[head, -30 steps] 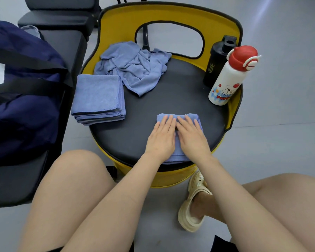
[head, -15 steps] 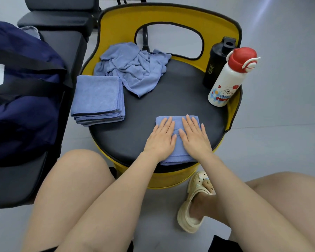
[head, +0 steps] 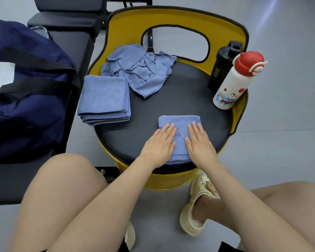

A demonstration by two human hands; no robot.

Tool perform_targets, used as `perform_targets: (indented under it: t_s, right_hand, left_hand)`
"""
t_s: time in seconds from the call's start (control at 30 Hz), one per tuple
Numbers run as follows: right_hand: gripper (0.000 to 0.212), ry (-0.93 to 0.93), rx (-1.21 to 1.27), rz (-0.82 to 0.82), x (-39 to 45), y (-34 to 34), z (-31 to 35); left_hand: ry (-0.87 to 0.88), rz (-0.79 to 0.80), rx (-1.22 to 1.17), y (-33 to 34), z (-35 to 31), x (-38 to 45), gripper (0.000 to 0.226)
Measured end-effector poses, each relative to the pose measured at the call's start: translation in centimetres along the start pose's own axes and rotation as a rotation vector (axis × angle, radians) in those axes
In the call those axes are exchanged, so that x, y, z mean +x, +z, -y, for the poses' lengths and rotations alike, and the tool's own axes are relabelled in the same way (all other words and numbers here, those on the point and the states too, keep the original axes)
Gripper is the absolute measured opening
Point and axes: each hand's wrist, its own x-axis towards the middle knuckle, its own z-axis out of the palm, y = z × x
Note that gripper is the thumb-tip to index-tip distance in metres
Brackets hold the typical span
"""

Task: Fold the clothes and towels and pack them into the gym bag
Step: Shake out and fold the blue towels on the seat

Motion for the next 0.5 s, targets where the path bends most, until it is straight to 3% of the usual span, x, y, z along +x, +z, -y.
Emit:
perform_targets:
  t_s: [0.3, 0.43, 0.5]
  right_hand:
    - [0.055, -0.031, -0.026, 0.041, 3.5, 0.4, 2.8]
    - [0.069, -0.042, -0.016, 0.066, 5.0, 0.3, 3.9]
    - [0.059, -0.042, -0.018, 0.089, 6.2, 0.2, 4.5]
  left_hand:
    - [-0.044, 0.075, 0.068, -1.4, 3.7, 1.2, 0.053]
    - [-0.058, 0.11, 0.15, -1.9, 5.0, 2.2, 0.053]
    - [-0.08, 0.129, 0.201, -2.3, 5.7, 2.8, 0.054]
